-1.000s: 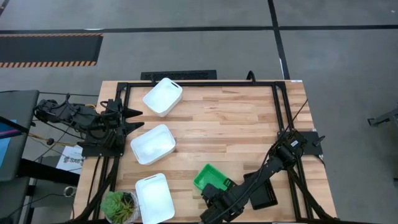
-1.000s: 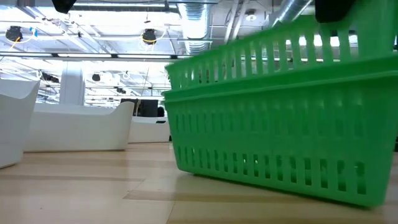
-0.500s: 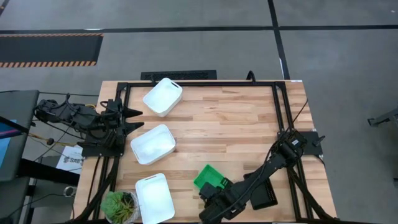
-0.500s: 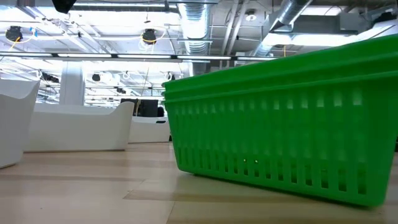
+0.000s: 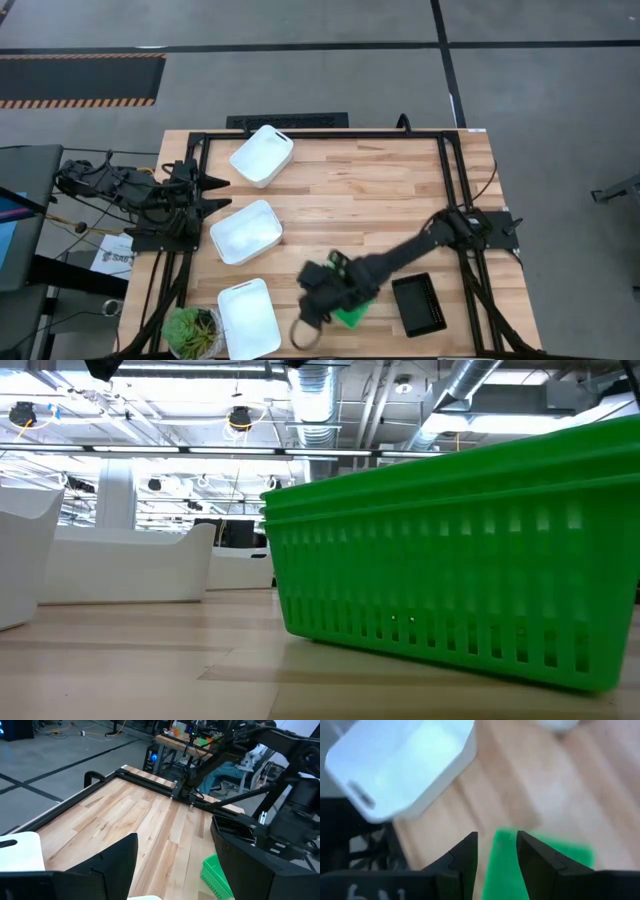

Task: Stack baskets by color
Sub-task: Stack the middle white bin on the bottom white bin

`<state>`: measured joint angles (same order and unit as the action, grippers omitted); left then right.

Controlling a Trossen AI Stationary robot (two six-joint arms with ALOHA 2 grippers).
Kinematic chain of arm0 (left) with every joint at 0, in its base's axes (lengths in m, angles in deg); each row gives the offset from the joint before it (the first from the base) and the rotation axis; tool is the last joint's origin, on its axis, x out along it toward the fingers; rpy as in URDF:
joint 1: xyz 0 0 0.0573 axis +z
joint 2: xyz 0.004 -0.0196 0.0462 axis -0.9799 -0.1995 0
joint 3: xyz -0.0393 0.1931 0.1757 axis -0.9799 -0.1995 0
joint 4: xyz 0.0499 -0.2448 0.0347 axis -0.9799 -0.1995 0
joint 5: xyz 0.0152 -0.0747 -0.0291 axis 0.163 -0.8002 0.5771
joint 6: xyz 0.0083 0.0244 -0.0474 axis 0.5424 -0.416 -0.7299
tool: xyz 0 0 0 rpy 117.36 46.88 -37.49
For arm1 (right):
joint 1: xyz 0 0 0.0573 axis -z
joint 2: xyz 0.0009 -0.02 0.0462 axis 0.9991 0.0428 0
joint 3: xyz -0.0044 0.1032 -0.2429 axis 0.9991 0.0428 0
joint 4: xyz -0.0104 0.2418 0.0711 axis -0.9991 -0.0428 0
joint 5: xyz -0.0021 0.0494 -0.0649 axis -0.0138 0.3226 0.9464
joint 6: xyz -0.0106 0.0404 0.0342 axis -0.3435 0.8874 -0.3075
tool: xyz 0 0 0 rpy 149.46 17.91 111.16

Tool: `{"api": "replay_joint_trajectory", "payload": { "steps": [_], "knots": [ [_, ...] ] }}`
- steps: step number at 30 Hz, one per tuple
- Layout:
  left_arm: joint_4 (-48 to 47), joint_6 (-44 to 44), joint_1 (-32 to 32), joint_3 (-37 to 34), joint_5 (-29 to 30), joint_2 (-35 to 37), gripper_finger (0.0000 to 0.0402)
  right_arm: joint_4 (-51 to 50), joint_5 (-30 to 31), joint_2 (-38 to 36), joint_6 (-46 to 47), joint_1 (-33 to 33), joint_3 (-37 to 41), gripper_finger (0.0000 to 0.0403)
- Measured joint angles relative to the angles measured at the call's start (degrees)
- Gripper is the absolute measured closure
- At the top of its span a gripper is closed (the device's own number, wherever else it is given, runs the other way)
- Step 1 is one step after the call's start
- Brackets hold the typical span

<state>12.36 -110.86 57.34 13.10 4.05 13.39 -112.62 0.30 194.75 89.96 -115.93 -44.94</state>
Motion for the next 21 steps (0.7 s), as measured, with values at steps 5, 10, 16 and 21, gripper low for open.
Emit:
{"api": "replay_joint_trajectory", "payload": {
  "steps": [5,10,16,21],
  "knots": [
    [0.0,0.0,0.0,0.0,0.0,0.0,0.0148,2.9,0.3,0.0,-8.0,6.4,0.0,0.0237],
    [0.0,0.0,0.0,0.0,0.0,0.0,0.0148,6.7,0.3,0.0,-17.0,12.4,0.0,0.0232],
    [0.0,1.2,0.0,0.0,0.6,0.0,0.0148,12.9,-3.0,0.0,-26.5,17.0,0.0,0.0238],
    [0.0,1.2,0.0,0.0,4.5,0.0,0.0148,13.2,-1.5,0.0,-35.9,18.2,0.0,0.0239]
  ]
}}
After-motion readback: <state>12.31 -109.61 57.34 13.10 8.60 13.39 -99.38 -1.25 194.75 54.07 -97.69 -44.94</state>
